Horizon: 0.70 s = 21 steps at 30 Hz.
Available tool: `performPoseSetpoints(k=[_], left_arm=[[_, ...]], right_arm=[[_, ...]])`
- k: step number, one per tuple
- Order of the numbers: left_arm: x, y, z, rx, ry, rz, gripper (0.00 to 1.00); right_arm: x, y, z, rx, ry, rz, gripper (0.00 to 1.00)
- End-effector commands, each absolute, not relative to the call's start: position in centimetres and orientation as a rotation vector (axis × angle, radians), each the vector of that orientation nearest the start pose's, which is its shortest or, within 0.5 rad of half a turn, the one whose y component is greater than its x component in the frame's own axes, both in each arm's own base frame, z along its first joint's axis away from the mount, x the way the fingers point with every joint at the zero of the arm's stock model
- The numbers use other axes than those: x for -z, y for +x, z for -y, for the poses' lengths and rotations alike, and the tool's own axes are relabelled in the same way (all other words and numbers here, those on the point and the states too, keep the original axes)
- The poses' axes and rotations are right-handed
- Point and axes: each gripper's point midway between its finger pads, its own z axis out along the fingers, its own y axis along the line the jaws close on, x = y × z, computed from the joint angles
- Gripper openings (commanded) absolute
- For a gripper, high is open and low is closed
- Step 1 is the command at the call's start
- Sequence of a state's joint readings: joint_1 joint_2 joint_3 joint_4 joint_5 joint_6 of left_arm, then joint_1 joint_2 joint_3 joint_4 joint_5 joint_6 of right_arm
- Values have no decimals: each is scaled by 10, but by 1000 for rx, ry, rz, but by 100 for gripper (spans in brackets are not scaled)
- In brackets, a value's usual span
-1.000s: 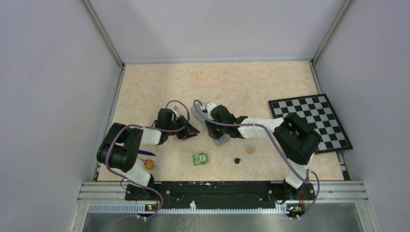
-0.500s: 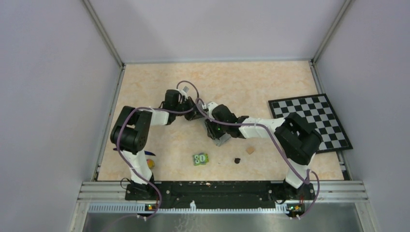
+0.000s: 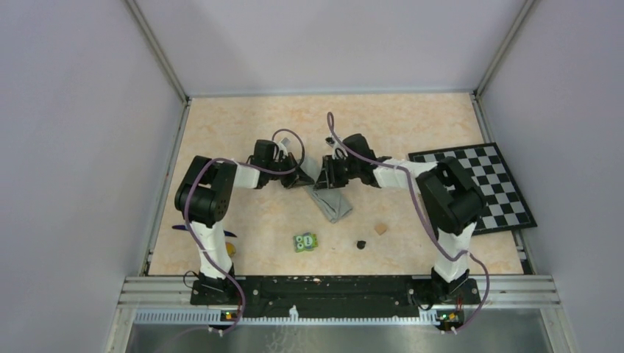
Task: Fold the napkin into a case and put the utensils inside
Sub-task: Smooth out the smaller rectangle-folded napkin at the center of the board.
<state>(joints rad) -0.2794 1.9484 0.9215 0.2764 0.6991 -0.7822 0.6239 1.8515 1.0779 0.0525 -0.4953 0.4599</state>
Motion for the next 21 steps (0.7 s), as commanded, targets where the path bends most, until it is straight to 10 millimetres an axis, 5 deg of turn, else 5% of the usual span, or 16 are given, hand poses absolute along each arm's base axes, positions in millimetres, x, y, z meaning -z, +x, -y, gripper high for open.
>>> performPoseSetpoints(k=[1,6,14,21], left_arm=[[1,353,229,1199,-282,-2552,0],[3,354,224,1177,-298,-2555,0],[15,354,218,1162,-327,-2571,0],[14,362,216,1138,-317,-2573,0]], right_arm=[[-76,309,-381,-1401,-472,-2358,28],[-39,294,-370,-1454,-395,-2458,25],[-7,237,-327,-1386,-422,-2574,24],[-33,220,-307,-1319,-492,-2510,32]])
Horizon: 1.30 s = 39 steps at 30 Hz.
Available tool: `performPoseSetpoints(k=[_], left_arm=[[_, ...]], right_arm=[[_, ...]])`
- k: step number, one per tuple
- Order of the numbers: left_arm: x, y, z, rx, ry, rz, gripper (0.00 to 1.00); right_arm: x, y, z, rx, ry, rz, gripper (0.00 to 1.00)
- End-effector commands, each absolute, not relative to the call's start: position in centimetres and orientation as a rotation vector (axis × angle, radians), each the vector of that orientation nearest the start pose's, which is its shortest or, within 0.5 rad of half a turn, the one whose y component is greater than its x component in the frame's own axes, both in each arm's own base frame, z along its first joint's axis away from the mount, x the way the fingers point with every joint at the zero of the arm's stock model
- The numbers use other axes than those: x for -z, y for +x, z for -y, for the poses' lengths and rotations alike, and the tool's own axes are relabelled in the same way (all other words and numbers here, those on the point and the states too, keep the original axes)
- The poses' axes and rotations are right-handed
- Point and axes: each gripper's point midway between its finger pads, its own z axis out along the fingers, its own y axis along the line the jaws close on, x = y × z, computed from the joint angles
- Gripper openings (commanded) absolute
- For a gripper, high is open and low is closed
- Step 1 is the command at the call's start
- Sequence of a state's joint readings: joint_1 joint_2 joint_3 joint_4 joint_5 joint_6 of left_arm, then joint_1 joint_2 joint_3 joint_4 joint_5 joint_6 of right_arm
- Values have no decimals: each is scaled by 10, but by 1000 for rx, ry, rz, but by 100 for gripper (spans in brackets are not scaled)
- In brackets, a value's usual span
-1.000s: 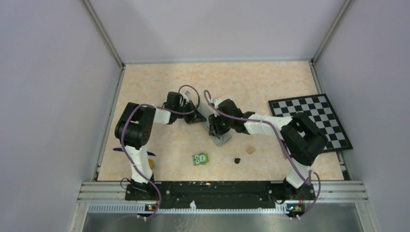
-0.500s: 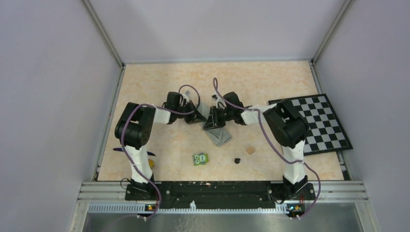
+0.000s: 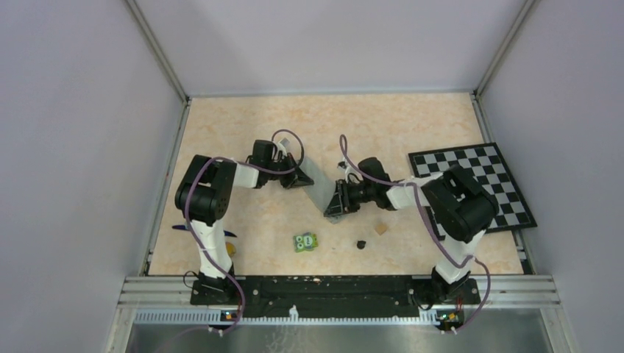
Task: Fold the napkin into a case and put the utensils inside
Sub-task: Smooth out the smaller rectangle-folded napkin at the center of the board, then pick up the smaller rectangle-folded napkin from the center of the board.
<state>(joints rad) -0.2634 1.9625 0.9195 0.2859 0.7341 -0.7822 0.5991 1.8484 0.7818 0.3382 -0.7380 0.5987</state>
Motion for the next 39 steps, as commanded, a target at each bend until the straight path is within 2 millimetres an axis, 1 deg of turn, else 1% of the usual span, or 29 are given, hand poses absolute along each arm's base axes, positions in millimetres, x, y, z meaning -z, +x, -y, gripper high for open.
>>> performPoseSetpoints(k=[1,2,4,6,7,8,9,10,11,14,16,17,18,20,22,25,26,28,30,34,39], left_arm=[[11,363,216,1137,-311,-2572,0],[8,364,217,1139,-304,-2569,0],[-3,367,220,1149,-272,-2548,1],[-21,369,224,1151,-224,-2525,14],[-32,370,226,1163,-202,-2505,20],[-43,370,229,1189,-185,-2482,25],[-57,370,233,1226,-163,-2453,28],[-71,372,236,1252,-146,-2424,31],[-86,373,238,1274,-128,-2395,34],[-129,378,238,1287,-84,-2325,43],[-156,383,231,1268,-67,-2277,48],[-170,384,224,1255,-66,-2252,50],[-178,385,215,1239,-81,-2242,53],[-194,385,189,1191,-144,-2208,55],[-201,383,158,1117,-236,-2180,56],[-207,372,115,1025,-362,-2134,58],[-206,369,104,998,-393,-2125,59],[-204,361,90,965,-425,-2112,59],[-202,354,82,953,-434,-2108,59],[-200,347,73,939,-434,-2113,59],[-202,343,72,955,-419,-2102,59]], right_arm=[[-37,221,-304,-1290,-512,-2498,33],[-41,221,-301,-1257,-533,-2488,34],[-60,223,-300,-1214,-602,-2416,36],[-86,230,-299,-1087,-702,-2289,42],[-97,234,-299,-985,-749,-2224,46],[-108,237,-299,-862,-789,-2162,53],[-116,237,-301,-748,-843,-2098,60],[-122,237,-304,-662,-880,-2043,63],[-126,242,-305,-603,-880,-2008,65],[-129,259,-309,-503,-886,-1987,66],[-124,267,-316,-450,-912,-2005,65],[-123,271,-320,-416,-912,-2008,65],[-114,274,-324,-376,-946,-2013,65],[-107,280,-331,-301,-969,-2022,64],[-101,282,-340,-257,-991,-2039,61],[-96,289,-350,-202,-962,-2060,58],[-90,291,-351,-186,-966,-2075,58],[-83,293,-355,-181,-941,-2106,56],[-76,295,-358,-169,-934,-2130,55],[-56,296,-361,-142,-935,-2184,54],[-39,298,-367,-108,-928,-2224,54]])
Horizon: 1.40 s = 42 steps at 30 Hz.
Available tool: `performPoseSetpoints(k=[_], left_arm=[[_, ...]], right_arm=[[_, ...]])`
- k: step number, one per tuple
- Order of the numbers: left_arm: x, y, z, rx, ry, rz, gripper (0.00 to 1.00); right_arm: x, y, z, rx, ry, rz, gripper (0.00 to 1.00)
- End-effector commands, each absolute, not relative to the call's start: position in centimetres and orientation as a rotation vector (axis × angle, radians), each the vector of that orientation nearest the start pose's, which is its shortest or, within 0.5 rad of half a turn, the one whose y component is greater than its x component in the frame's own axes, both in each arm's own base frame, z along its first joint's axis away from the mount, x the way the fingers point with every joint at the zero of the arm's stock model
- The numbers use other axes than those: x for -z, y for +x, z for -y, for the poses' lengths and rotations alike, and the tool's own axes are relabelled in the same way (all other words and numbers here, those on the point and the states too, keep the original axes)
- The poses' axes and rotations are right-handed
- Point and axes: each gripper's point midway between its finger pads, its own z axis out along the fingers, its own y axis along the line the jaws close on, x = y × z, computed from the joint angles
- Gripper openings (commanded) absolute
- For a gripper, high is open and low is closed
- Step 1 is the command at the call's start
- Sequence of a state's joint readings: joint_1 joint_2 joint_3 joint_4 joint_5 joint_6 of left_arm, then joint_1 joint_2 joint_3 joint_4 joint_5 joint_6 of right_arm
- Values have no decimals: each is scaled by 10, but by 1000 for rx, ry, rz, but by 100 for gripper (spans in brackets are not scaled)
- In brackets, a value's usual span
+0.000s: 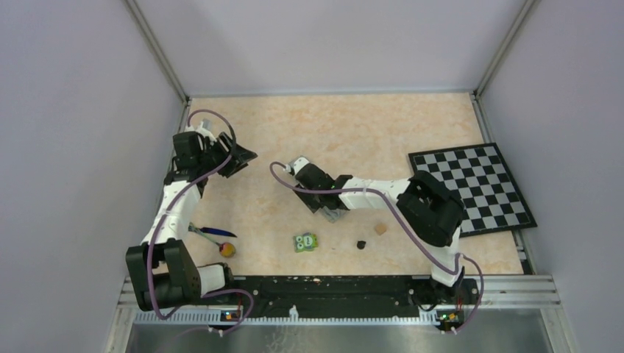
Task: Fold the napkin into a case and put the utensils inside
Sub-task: Pick up the smaller rectangle-folded napkin from the center of the board, then turn over the smaller rectangle-folded napkin at the center of the board.
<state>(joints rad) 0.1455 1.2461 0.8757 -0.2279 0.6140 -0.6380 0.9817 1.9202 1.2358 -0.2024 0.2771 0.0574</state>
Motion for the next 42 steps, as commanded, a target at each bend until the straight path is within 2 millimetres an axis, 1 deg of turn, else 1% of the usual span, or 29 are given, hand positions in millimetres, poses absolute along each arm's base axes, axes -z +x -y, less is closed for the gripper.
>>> performPoseSetpoints(k=[1,5,6,7,10,12,13,14,17,19,20,21,24,26,29,31,32,33,35,36,39,42], left_arm=[[-201,342,73,963,-417,-2101,60],[-198,340,74,982,-413,-2101,59],[-198,340,74,987,-412,-2101,59],[-198,339,74,988,-412,-2101,59],[-196,338,72,983,-411,-2101,59],[-193,337,70,974,-413,-2105,59],[-191,336,70,970,-414,-2107,59],[-189,336,69,965,-418,-2110,59],[-183,334,67,956,-423,-2121,59],[-181,332,67,952,-419,-2128,58],[-181,332,67,952,-417,-2131,58],[-181,331,67,951,-414,-2132,58],[-181,329,68,951,-412,-2130,58],[-181,328,69,964,-415,-2127,58],[-181,327,71,986,-420,-2126,57],[-182,327,72,995,-420,-2127,56],[-183,327,73,998,-420,-2127,56],[-184,327,73,999,-420,-2124,56],[-187,326,73,1002,-418,-2117,56],[-189,327,73,1001,-413,-2111,56],[-192,327,74,1006,-408,-2104,55],[-193,328,77,1016,-396,-2104,55]], right_arm=[[-37,298,-369,-98,-924,-2227,54],[-22,302,-364,11,-889,-2271,53],[-19,303,-362,33,-881,-2274,49],[-15,303,-360,55,-876,-2277,41],[-12,306,-349,144,-845,-2266,22],[-15,307,-348,143,-820,-2251,10],[-20,308,-349,130,-807,-2238,4],[-24,309,-351,116,-800,-2228,0],[-41,310,-362,49,-793,-2219,0],[-58,303,-377,-65,-790,-2236,0],[-68,298,-386,-156,-782,-2251,0],[-77,291,-395,-274,-765,-2277,0],[-100,265,-420,-699,-694,-2354,0],[-113,257,-428,-937,-606,-2379,0],[-123,247,-434,-1248,-492,-2391,0],[-126,251,-433,-1387,-407,-2368,0],[-126,249,-430,-1486,-352,-2375,0],[-125,251,-428,-1559,-310,-2367,0],[-123,257,-419,-1677,-225,-2339,0],[-121,264,-412,-1711,-185,-2320,0],[-109,277,-392,-1762,-101,-2297,0],[-97,288,-371,-1782,-60,-2288,0]])
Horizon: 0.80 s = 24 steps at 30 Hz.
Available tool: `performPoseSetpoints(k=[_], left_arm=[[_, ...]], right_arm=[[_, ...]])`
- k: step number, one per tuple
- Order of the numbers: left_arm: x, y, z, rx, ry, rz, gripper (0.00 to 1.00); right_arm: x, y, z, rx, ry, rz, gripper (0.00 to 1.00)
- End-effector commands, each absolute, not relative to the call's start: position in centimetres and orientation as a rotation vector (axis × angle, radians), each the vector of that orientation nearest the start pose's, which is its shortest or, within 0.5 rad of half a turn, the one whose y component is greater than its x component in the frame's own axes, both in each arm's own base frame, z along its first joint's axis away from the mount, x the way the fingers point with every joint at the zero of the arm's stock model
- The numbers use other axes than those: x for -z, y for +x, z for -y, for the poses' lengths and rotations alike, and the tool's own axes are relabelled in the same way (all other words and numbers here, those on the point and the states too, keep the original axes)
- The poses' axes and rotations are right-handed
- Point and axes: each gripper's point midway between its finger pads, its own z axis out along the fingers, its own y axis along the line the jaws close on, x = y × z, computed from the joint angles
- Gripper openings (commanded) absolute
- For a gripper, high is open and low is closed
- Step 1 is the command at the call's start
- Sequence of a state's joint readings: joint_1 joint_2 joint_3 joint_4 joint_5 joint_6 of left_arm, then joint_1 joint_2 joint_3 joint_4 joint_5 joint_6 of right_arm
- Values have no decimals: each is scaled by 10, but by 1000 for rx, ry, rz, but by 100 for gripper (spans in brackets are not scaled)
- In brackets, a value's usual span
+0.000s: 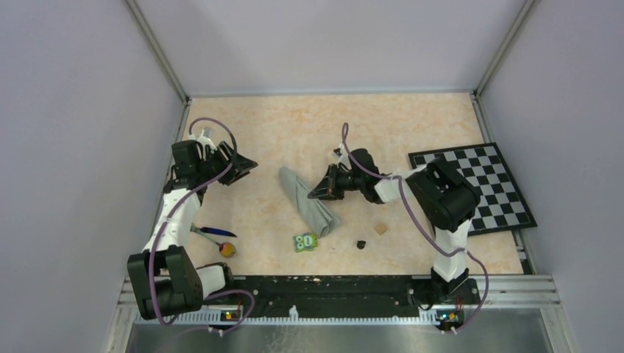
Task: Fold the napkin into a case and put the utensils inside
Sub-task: Turn over the smaller rectangle-folded napkin at the center of the board, then rotate the smaller rectangle-folded napkin at the corner of the board.
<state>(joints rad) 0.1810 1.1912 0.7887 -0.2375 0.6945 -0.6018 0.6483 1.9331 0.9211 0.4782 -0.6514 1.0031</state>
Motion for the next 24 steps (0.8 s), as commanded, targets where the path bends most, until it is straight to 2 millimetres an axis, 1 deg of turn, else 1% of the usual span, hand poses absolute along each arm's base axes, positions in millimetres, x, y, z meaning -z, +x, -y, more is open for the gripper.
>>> performPoseSetpoints(k=[1,3,4,6,7,8,9,10,11,12,13,14,15,17,18,20,21,22,24], left_arm=[[-192,329,78,1020,-388,-2107,55],[-192,329,85,1040,-346,-2112,56],[-191,330,91,1056,-316,-2113,56],[-189,331,108,1101,-250,-2132,57],[-187,330,119,1128,-214,-2145,57],[-185,330,132,1163,-181,-2162,57],[-183,330,145,1199,-148,-2174,57],[-181,327,167,1247,-95,-2191,57],[-180,327,181,1284,-65,-2194,56],[-182,330,194,1323,-38,-2177,55],[-180,333,205,1355,-26,-2172,54],[-180,339,215,1377,-16,-2151,52],[-178,344,224,1397,-11,-2147,50],[-170,356,238,1427,-14,-2156,47],[-158,363,244,1445,-25,-2180,45],[-145,377,255,1464,-21,-2193,40],[-136,384,257,1459,-36,-2208,38],[-127,392,258,1451,-46,-2221,37],[-107,407,259,1421,-74,-2249,36]], right_arm=[[-94,292,-364,-1790,-57,-2286,0],[-86,299,-348,-1794,-40,-2286,0],[-81,303,-339,-1784,-36,-2298,4],[-65,313,-316,-1697,-64,-2366,18],[-57,320,-300,-1602,-82,-2393,29],[-62,328,-287,-1502,-124,-2391,40],[-58,336,-271,-1338,-142,-2427,46],[-61,341,-261,-1173,-230,-2430,49],[-64,341,-252,-1028,-255,-2466,50],[-70,341,-246,-904,-283,-2476,51],[-76,338,-245,-813,-313,-2481,52],[-82,332,-246,-775,-339,-2485,51],[-87,323,-253,-782,-366,-2478,50],[-94,298,-274,-888,-411,-2465,43],[-96,284,-287,-973,-435,-2445,39],[-92,254,-305,-1111,-476,-2430,31],[-88,243,-309,-1146,-491,-2429,28],[-83,238,-311,-1157,-496,-2420,26],[-67,231,-305,-1153,-478,-2437,22]])
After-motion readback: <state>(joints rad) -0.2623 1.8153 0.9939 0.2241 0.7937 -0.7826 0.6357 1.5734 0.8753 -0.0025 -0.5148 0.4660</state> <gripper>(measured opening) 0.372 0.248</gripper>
